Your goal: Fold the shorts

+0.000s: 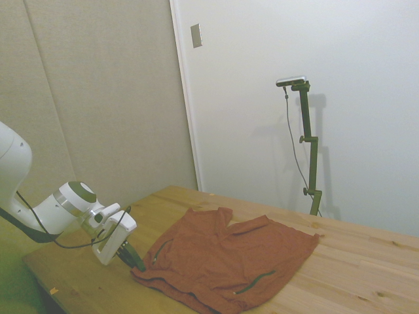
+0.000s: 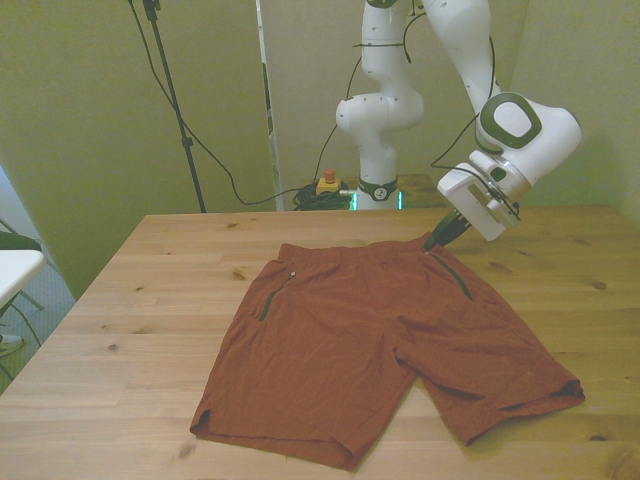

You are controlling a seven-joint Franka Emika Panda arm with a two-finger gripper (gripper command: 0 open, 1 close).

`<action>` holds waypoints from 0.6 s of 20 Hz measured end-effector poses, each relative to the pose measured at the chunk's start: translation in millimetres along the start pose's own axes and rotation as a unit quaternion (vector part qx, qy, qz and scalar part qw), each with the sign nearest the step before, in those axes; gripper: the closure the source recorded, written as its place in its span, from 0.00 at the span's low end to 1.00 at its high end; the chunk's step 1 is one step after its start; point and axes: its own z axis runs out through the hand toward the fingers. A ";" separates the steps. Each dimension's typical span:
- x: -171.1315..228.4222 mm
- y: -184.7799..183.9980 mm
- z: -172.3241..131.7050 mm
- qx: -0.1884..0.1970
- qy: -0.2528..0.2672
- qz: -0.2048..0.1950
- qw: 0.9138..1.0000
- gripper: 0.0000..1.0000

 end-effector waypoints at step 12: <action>119.3 144.4 16.6 0.034 -0.040 0.147 0.988 1.00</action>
